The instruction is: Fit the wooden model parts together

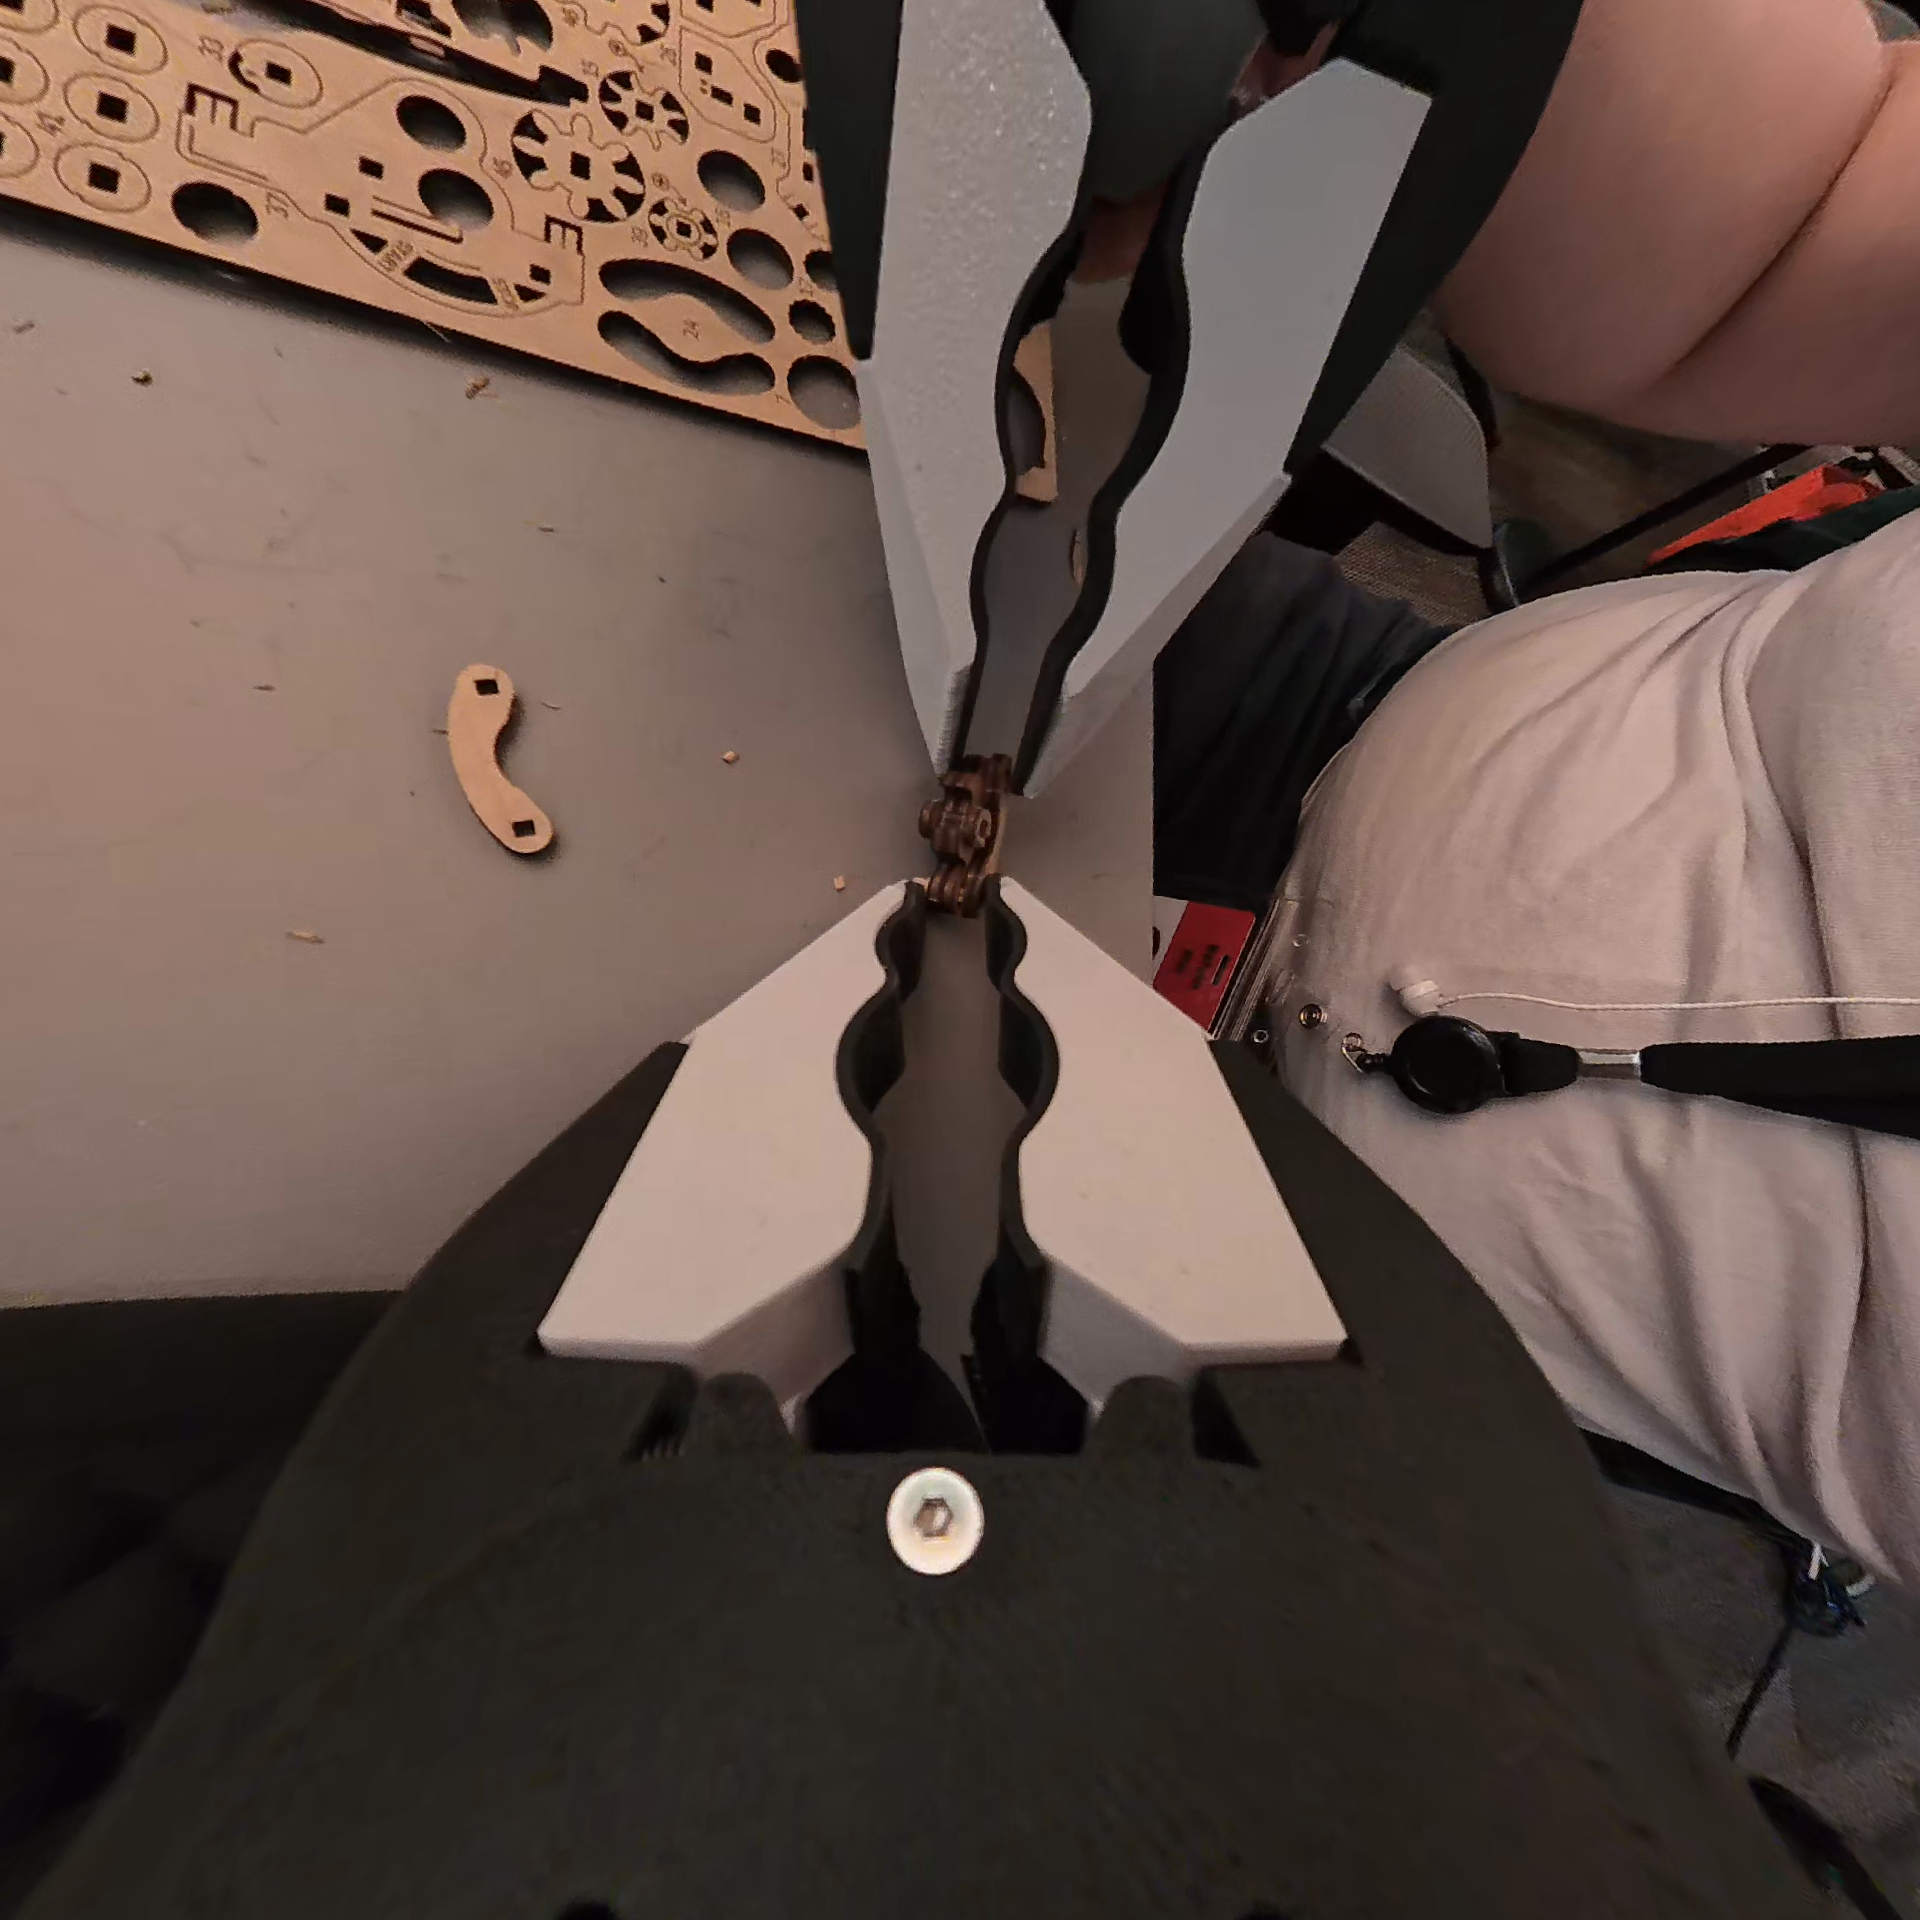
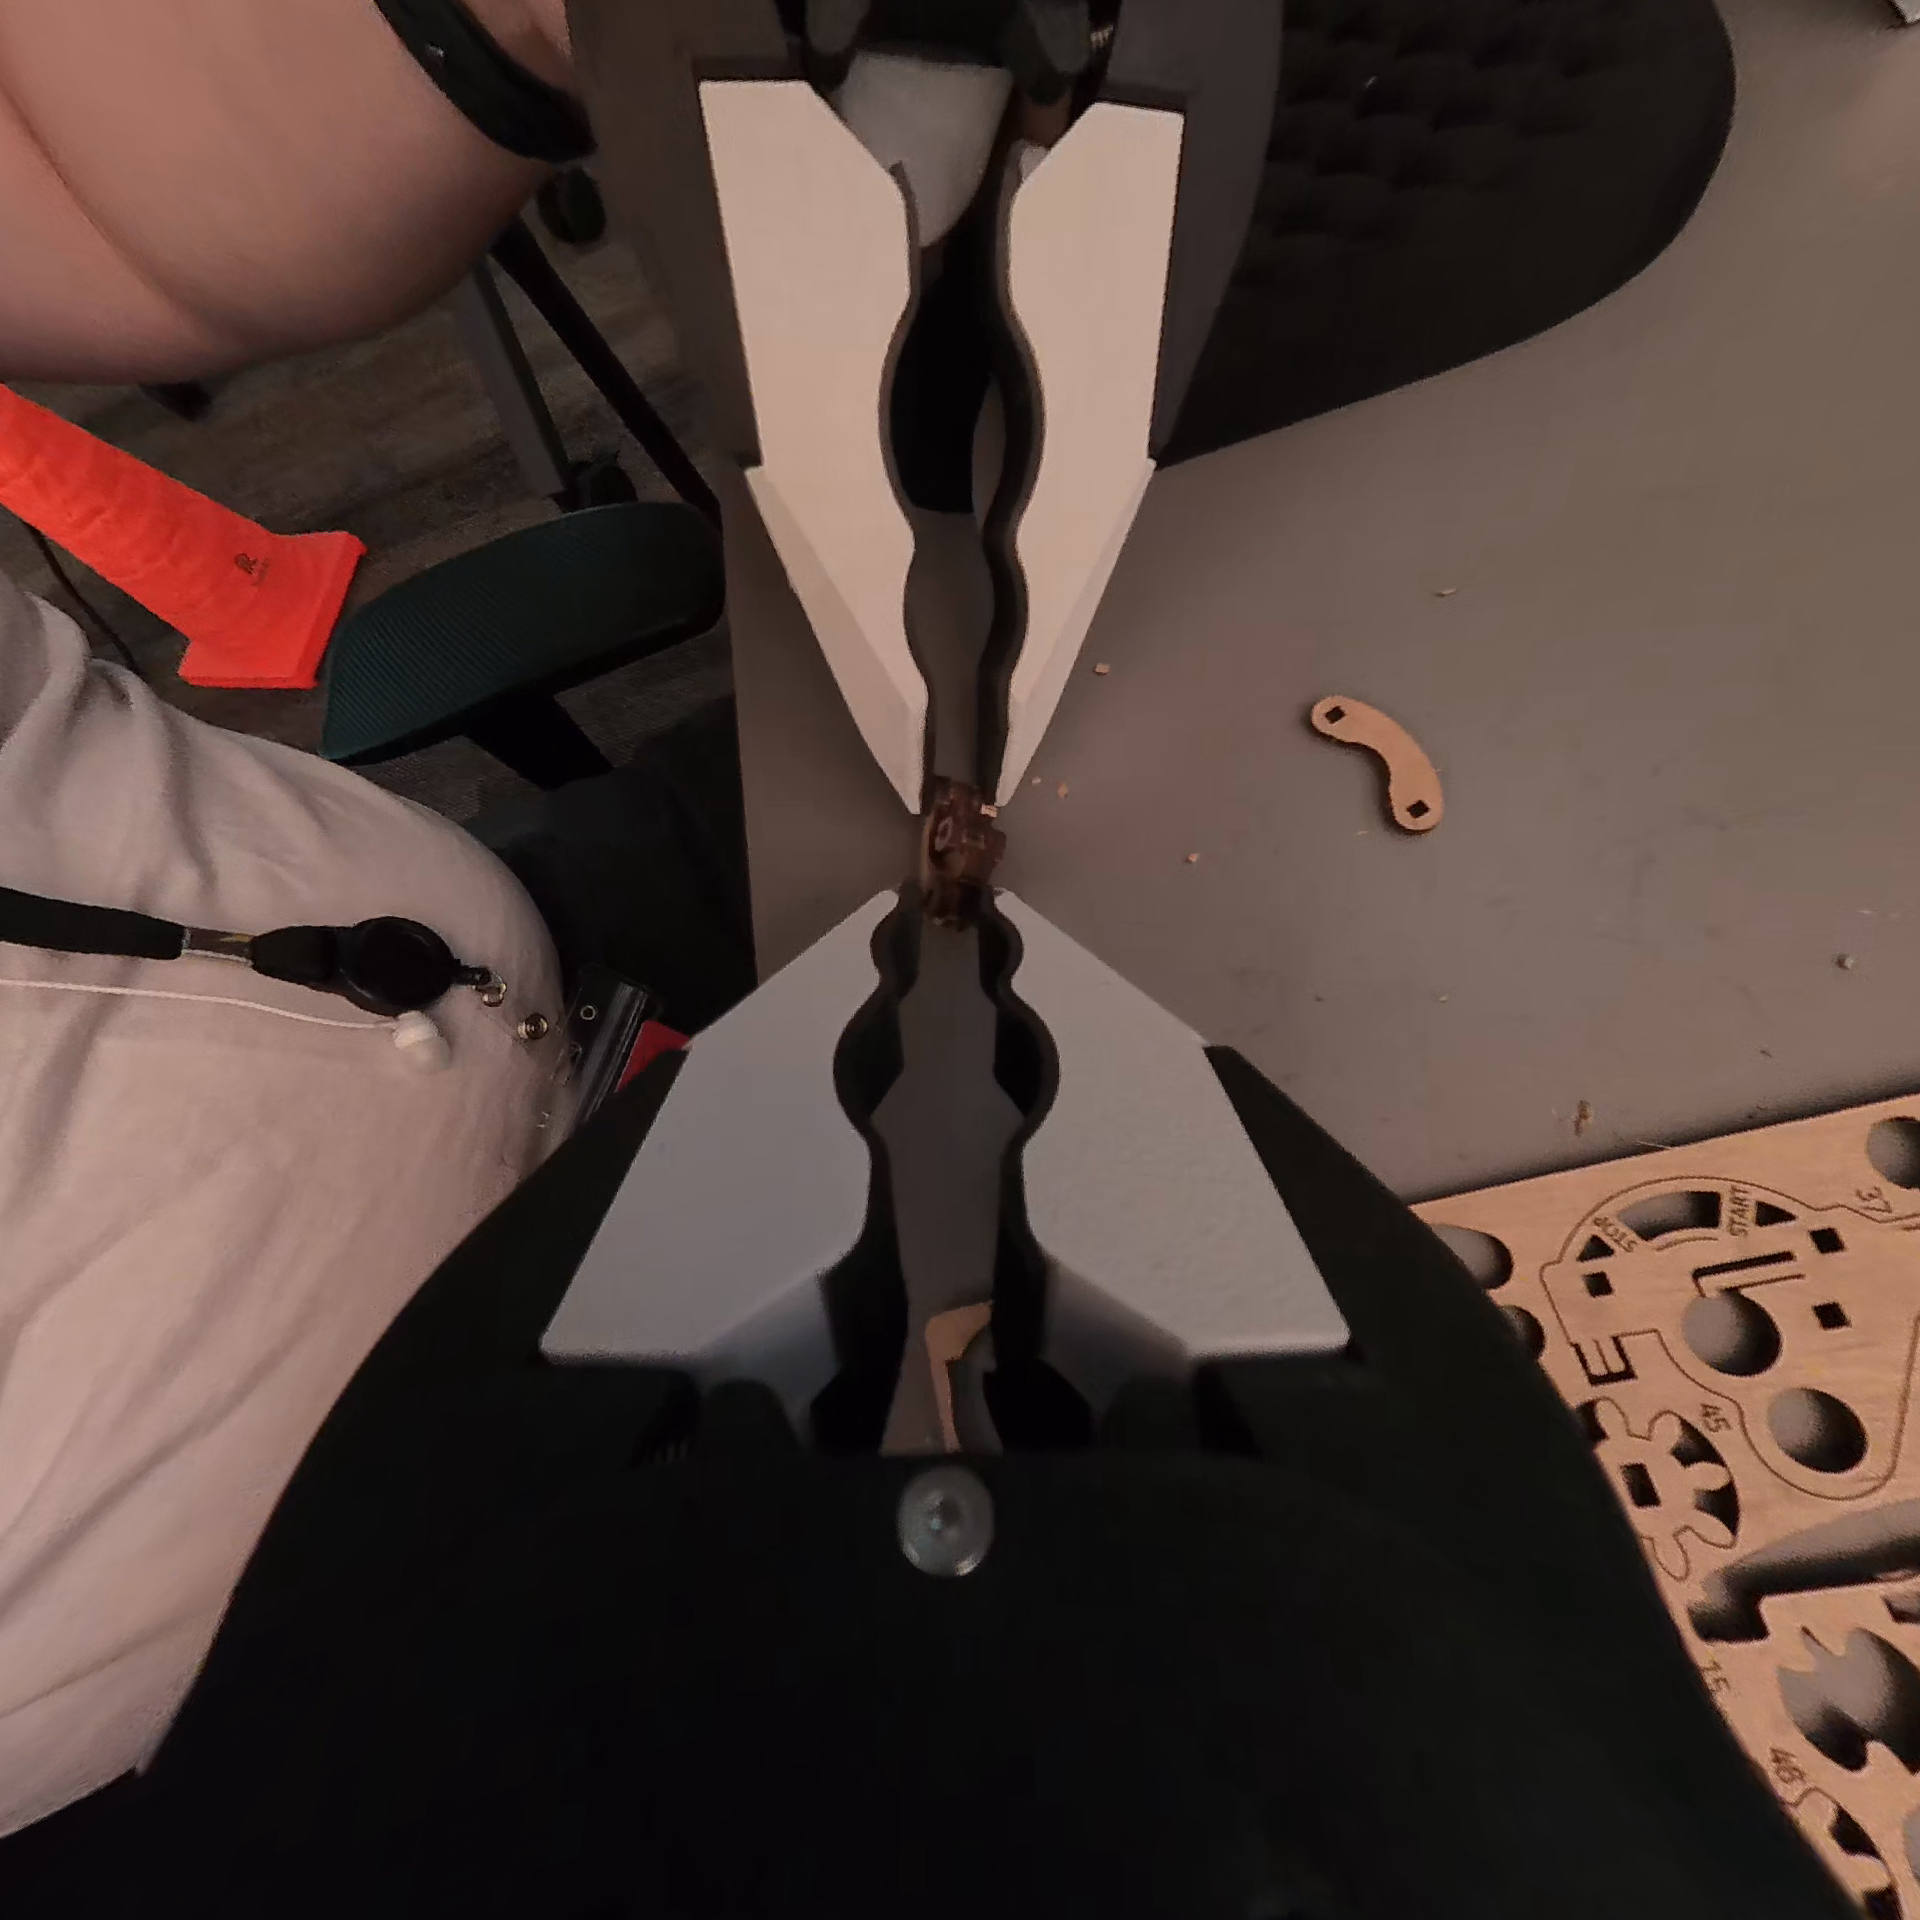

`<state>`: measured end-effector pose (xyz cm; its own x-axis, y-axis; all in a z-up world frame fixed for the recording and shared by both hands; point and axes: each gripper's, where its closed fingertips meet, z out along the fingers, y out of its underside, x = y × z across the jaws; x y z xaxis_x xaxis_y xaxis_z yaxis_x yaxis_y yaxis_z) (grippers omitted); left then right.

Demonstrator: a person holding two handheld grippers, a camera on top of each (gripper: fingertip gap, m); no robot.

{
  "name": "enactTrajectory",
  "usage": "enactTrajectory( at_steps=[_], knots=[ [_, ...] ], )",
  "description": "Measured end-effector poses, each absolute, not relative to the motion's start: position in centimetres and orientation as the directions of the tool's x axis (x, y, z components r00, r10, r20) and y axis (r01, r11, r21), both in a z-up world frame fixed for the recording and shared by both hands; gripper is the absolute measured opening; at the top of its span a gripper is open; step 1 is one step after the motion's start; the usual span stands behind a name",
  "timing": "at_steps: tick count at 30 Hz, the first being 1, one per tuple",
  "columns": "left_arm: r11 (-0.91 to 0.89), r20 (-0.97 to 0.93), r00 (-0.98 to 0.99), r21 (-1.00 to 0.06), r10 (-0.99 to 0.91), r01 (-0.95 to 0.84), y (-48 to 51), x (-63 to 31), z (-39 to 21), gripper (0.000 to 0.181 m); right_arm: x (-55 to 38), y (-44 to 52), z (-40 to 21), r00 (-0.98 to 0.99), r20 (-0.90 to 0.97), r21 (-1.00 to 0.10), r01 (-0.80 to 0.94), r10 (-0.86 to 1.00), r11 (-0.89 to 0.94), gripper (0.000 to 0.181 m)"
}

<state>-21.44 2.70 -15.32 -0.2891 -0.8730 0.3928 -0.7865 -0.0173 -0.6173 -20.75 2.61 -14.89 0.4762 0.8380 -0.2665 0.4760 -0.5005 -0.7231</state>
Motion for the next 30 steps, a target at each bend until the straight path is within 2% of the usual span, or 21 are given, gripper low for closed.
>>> enactTrajectory(
  at_steps=[5, 16, 30],
  knots=[
    [-0.017, 0.393, -0.289, -0.617, -0.873, -0.787, 2.71, -21.41, -15.33, 0.009, -20.82, 2.27, -14.83, 0.448, -0.243, -0.730, 0.499, 0.860, -0.467, 0.017],
    [-0.016, 0.395, -0.290, -0.615, -0.872, -0.788, 2.72, -21.39, -15.36, 0.009, -20.18, 2.68, -15.15, 0.475, -0.260, -0.710, 0.496, 0.841, -0.500, 0.018],
    [-0.006, 0.386, -0.295, -0.616, -0.874, -0.788, 2.73, -21.35, -15.37, 0.009, -20.04, 2.46, -14.73, 0.486, -0.502, -0.630, 0.362, 0.716, -0.687, 0.022]
  ],
)
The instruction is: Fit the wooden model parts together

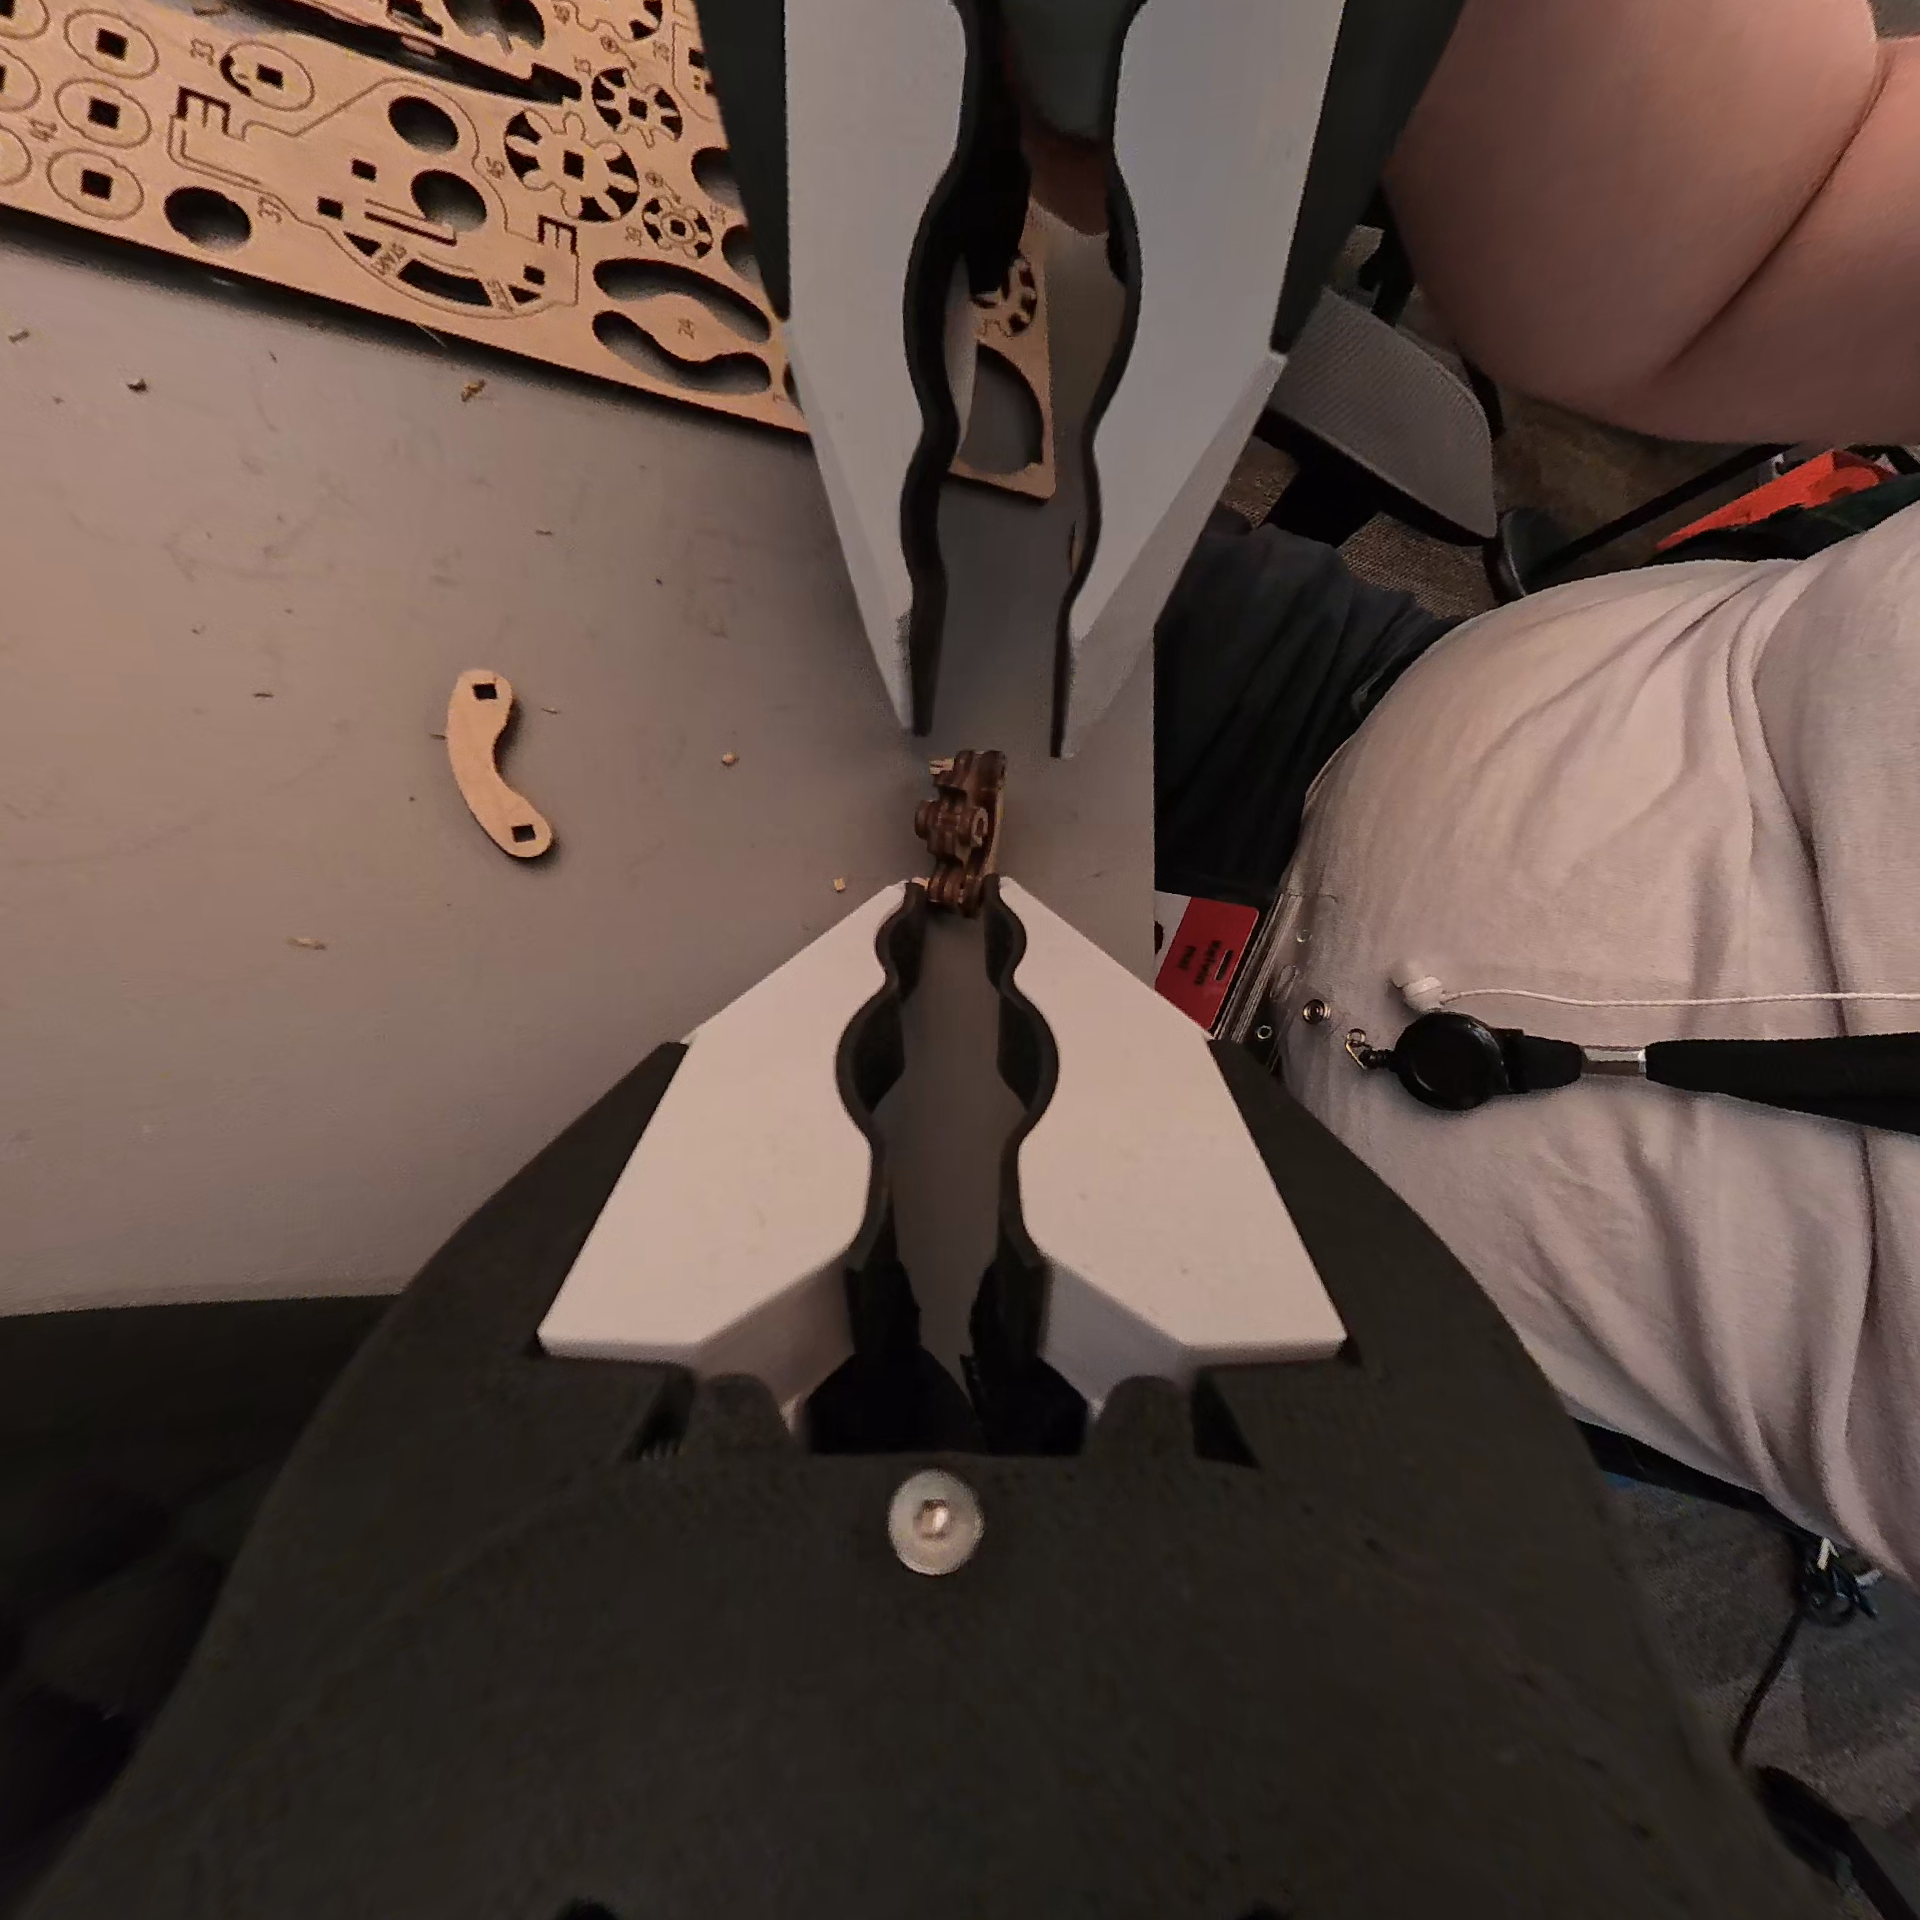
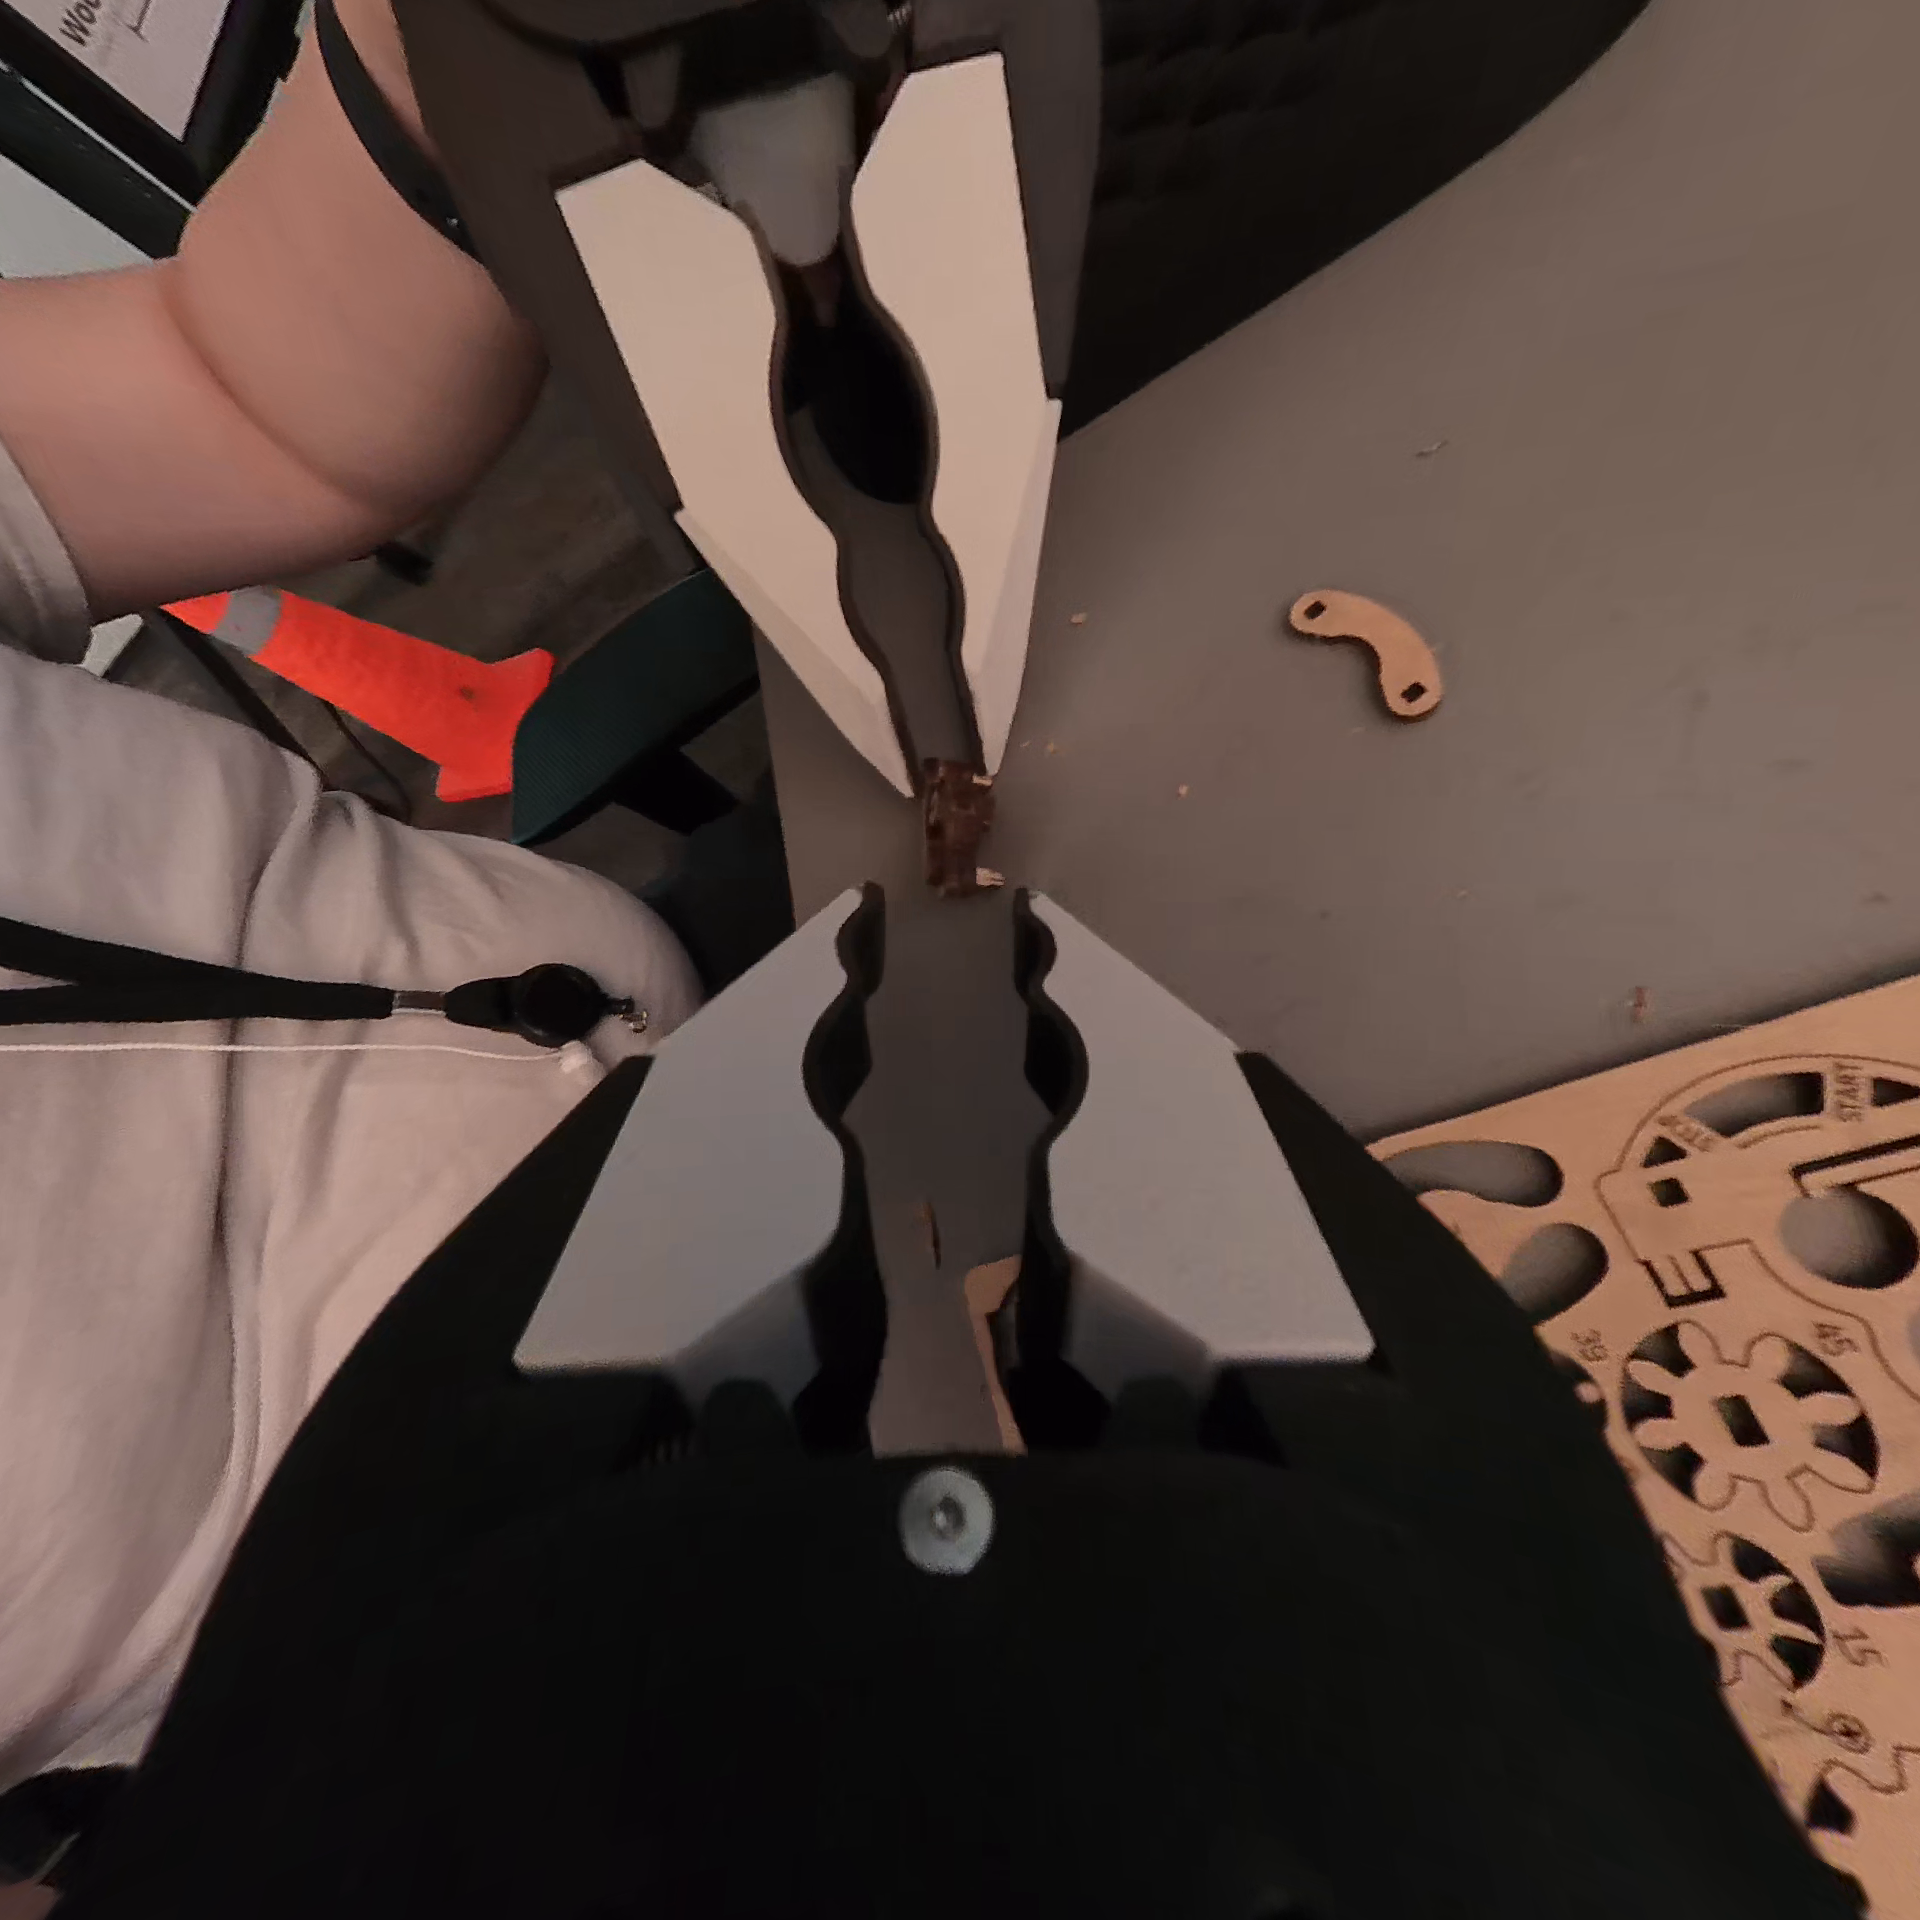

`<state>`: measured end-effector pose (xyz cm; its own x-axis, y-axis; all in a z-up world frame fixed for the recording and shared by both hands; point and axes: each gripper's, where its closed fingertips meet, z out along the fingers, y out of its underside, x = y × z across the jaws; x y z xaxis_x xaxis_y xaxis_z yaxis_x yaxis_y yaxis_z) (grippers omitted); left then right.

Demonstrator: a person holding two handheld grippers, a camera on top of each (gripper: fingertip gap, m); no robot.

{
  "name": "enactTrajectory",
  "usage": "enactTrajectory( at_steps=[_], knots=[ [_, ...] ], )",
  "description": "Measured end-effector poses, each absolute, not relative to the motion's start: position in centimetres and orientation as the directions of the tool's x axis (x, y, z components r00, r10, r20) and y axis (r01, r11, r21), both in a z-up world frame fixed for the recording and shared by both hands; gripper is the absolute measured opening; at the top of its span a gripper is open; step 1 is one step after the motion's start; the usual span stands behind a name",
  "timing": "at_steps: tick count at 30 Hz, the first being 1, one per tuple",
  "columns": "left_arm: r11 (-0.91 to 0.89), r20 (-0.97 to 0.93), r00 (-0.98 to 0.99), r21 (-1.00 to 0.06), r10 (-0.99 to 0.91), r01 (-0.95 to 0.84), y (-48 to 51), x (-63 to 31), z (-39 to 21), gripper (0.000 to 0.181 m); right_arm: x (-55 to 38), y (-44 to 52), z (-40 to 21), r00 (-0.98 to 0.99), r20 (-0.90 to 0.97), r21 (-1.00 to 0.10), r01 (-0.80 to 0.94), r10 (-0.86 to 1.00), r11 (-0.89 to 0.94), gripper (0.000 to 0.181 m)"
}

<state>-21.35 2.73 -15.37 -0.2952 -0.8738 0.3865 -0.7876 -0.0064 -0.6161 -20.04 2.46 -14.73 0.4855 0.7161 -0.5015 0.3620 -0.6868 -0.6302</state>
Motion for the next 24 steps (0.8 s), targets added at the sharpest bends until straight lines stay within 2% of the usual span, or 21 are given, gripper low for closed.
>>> enactTrajectory(
  at_steps=[5, 9, 16, 20, 24],
  knots=[
    [-0.004, 0.382, -0.296, -0.619, -0.875, -0.786, 2.7, -21.3, -15.4, 0.009, -20.0, 3.1, -14.3, 0.527, -0.606, -0.565, 0.242, 0.596, -0.789, 0.022],
    [0.000, 0.376, -0.298, -0.621, -0.877, -0.784, 2.7, -21.4, -15.4, 0.009, -20.2, 2.0, -14.7, 0.515, -0.638, -0.511, 0.273, 0.573, -0.815, 0.026],
    [0.010, 0.362, -0.301, -0.623, -0.882, -0.782, 2.7, -21.4, -15.4, 0.009, -20.3, 2.7, -14.7, 0.534, -0.622, -0.548, 0.226, 0.573, -0.806, 0.026],
    [0.014, 0.357, -0.301, -0.623, -0.884, -0.782, 2.7, -21.4, -15.4, 0.009, -20.3, 3.3, -14.4, 0.540, -0.697, -0.496, 0.111, 0.471, -0.861, 0.021],
    [0.012, 0.359, -0.300, -0.623, -0.884, -0.782, 2.7, -21.4, -15.4, 0.009, -20.3, 3.3, -14.8, 0.566, -0.676, -0.495, 0.125, 0.472, -0.860, 0.018]
  ],
)
